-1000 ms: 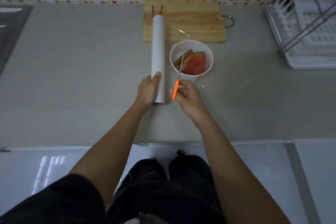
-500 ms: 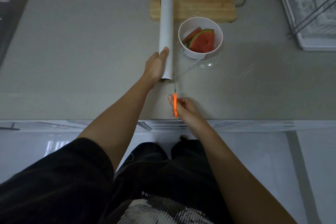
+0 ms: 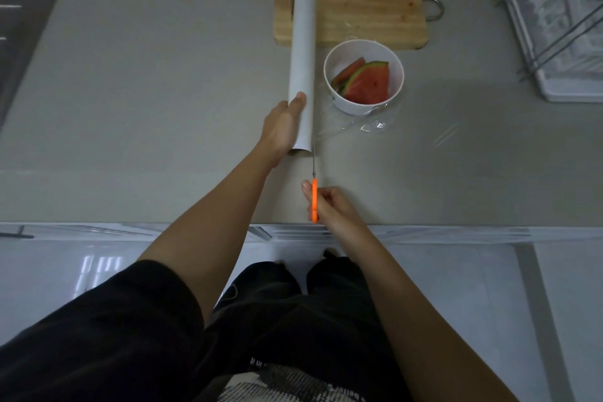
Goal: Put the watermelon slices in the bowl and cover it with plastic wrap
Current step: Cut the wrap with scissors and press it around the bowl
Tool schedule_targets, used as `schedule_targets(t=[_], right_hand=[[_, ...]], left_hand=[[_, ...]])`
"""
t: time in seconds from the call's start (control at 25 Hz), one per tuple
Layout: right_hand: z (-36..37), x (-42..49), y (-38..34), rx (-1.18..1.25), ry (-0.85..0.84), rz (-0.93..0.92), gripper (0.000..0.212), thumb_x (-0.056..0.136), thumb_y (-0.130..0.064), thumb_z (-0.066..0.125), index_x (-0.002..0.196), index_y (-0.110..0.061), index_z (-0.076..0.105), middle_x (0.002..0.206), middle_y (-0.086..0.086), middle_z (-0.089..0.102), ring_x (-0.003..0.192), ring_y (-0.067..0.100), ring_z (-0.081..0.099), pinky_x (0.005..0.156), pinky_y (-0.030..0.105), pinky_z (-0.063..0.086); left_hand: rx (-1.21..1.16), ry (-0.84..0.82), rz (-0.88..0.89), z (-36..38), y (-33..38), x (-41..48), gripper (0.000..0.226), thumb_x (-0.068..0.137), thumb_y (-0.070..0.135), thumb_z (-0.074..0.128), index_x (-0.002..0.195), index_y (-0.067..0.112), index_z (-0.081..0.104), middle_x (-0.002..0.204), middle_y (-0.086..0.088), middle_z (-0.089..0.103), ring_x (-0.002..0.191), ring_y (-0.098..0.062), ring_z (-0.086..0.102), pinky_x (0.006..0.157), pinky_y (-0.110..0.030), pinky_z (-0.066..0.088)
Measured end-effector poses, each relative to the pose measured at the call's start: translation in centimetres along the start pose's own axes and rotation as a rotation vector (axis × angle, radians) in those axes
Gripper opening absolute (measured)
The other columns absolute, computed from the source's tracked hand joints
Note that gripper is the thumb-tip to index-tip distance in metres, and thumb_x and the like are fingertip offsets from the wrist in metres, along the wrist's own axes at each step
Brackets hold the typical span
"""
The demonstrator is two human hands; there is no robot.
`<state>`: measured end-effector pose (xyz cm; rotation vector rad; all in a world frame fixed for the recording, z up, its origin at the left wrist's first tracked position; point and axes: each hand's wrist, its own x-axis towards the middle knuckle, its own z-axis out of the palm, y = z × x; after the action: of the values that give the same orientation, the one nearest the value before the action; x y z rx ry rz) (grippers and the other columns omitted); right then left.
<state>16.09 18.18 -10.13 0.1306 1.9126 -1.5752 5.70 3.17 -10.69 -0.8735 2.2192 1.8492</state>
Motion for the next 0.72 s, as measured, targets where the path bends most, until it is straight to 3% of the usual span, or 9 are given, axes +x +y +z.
schedule_targets(t=[0.12, 0.28, 0.48, 0.72], right_hand=[[-0.1, -0.4, 1.0, -0.015, -0.003, 0.059, 0.055, 0.066, -0.074, 0.054, 0.077, -0.02, 0.053, 0.068, -0.007, 0.058, 0.058, -0.001, 0.055, 0.069, 0.021, 0.042], [0.4, 1.2, -0.1, 0.001, -0.018, 0.014, 0.051, 0.072, -0.069, 0.051, 0.066, -0.018, 0.048, 0.055, -0.011, 0.053, 0.053, 0.0, 0.051, 0.07, 0.022, 0.04], [0.9, 2.7, -0.9, 0.113, 0.006, -0.075, 0.039, 0.083, -0.052, 0.055, 0.057, -0.024, 0.048, 0.057, -0.006, 0.045, 0.055, 0.006, 0.046, 0.074, 0.029, 0.045], [0.6, 4.0, -1.2, 0.136, 0.059, -0.138, 0.024, 0.089, -0.024, 0.057, 0.067, -0.022, 0.049, 0.058, -0.006, 0.042, 0.053, 0.003, 0.039, 0.067, 0.029, 0.038]], left_hand=[[-0.028, -0.012, -0.006, -0.1, 0.0, 0.2, 0.077, 0.064, 0.072, 0.046, 0.111, 0.014, 0.064, 0.114, -0.011, 0.067, 0.101, -0.029, 0.065, 0.095, -0.049, 0.05], [-0.047, -0.028, -0.027, -0.1, 0.2, 0.1, 0.079, 0.061, 0.074, 0.047, 0.109, 0.015, 0.066, 0.111, -0.01, 0.068, 0.1, -0.03, 0.066, 0.096, -0.051, 0.05], [-0.077, -0.035, -0.025, 0.0, 0.1, 0.0, 0.073, 0.064, 0.071, 0.048, 0.105, 0.014, 0.066, 0.111, -0.013, 0.068, 0.102, -0.033, 0.064, 0.097, -0.053, 0.048], [-0.084, -0.049, -0.012, -0.1, 0.3, -0.1, 0.074, 0.065, 0.069, 0.049, 0.11, 0.011, 0.065, 0.113, -0.014, 0.067, 0.104, -0.032, 0.064, 0.099, -0.052, 0.046]])
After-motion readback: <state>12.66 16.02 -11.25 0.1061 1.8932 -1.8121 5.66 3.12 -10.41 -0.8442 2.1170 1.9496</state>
